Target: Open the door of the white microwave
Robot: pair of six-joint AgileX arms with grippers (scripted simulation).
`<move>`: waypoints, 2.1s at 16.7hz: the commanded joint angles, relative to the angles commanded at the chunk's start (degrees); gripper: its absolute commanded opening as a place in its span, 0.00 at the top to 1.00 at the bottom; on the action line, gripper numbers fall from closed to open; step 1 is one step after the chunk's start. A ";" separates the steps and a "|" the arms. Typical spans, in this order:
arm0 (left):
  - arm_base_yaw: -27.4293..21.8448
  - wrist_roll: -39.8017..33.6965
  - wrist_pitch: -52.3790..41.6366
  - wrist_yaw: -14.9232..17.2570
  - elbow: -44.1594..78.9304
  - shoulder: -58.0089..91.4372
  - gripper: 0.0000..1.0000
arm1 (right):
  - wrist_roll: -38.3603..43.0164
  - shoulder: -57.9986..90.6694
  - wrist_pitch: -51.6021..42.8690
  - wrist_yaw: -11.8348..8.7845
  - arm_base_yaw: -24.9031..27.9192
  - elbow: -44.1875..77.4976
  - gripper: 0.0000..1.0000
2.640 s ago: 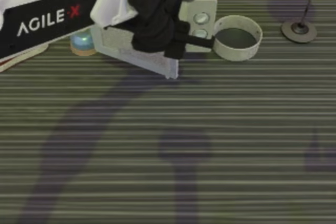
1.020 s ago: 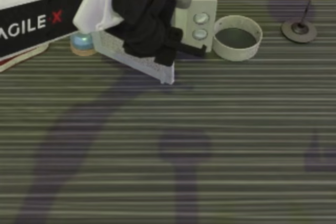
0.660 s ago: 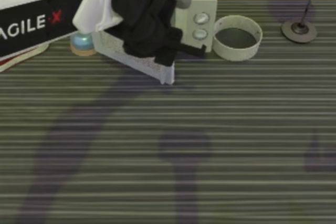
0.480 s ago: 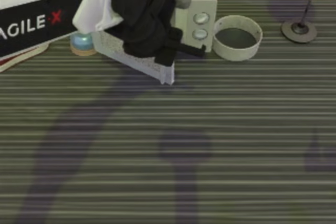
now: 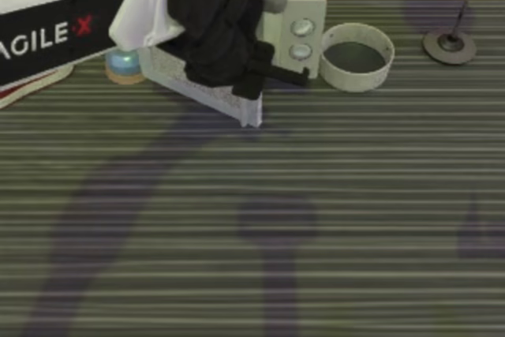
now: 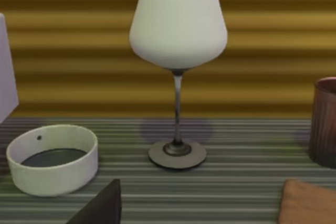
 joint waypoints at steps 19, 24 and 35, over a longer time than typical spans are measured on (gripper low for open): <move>1.68 6.19 1.66 3.58 -5.10 -3.78 1.00 | 0.00 0.00 0.00 0.00 0.00 0.00 0.00; 1.68 6.19 1.66 3.58 -5.10 -3.78 1.00 | 0.00 0.00 0.00 0.00 0.00 0.00 0.00; 1.33 5.92 1.65 3.98 -5.01 -3.84 1.00 | 0.00 0.00 0.00 0.00 0.00 0.00 0.00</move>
